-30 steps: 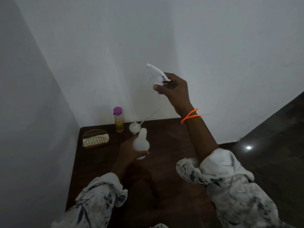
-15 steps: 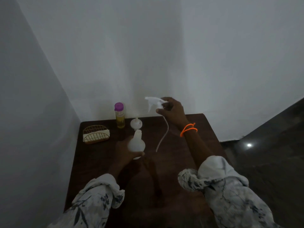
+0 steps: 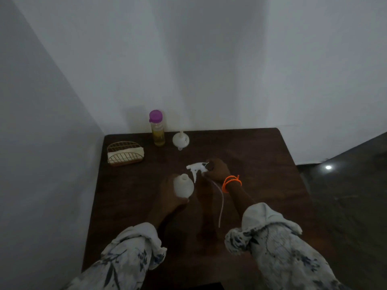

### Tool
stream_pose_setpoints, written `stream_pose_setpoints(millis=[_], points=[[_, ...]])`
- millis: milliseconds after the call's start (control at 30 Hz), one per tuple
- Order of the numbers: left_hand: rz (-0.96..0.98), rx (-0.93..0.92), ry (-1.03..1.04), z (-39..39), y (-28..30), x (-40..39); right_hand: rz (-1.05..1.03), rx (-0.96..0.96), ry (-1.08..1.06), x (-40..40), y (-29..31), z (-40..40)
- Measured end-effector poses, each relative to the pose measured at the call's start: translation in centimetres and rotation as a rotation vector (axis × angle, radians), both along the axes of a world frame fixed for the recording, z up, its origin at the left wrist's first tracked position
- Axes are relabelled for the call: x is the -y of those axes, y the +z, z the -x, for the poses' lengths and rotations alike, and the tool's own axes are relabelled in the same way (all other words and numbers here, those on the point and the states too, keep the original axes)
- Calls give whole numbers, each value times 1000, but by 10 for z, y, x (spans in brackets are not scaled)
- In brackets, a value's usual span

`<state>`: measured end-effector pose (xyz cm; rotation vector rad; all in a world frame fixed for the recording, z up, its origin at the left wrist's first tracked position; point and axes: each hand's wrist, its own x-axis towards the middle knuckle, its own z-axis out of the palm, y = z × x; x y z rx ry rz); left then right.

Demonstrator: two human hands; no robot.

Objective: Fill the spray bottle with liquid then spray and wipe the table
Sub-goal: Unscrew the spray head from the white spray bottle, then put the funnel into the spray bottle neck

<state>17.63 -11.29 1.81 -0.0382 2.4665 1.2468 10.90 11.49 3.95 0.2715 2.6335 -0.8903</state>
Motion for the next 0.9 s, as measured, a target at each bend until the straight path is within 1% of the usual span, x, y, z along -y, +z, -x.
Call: stream_pose_setpoints(millis=[100, 167, 267, 367, 500, 567, 633, 733, 833, 900], points=[[0, -28, -4, -1, -13, 0, -16, 124, -27, 5, -19, -3], [-30, -57, 5, 0, -19, 0, -49, 157, -23, 7, -31, -6], [-45, -90, -7, 2, -28, -2, -65, 167, -65, 8, -44, -10], [-64, -25, -26, 3, -32, -1, -51, 187, -93, 7, -48, -14], [-48, -13, -110, 4, -31, 14, -9, 195, -101, -1, -50, -14], [-24, 11, -57, 2, -27, 27, 13, 197, -94, -6, -50, -14], [11, -2, 47, 6, -27, 40, 32, 194, -113, -10, -51, -12], [-31, 40, 209, 37, -24, 50, 38, 193, -162, -14, -43, 3], [-52, 140, 221, 81, -12, 34, 28, 127, -205, -11, -32, 33], [-77, 216, 236, 109, -11, 21, 60, 94, -218, -1, -29, 53]])
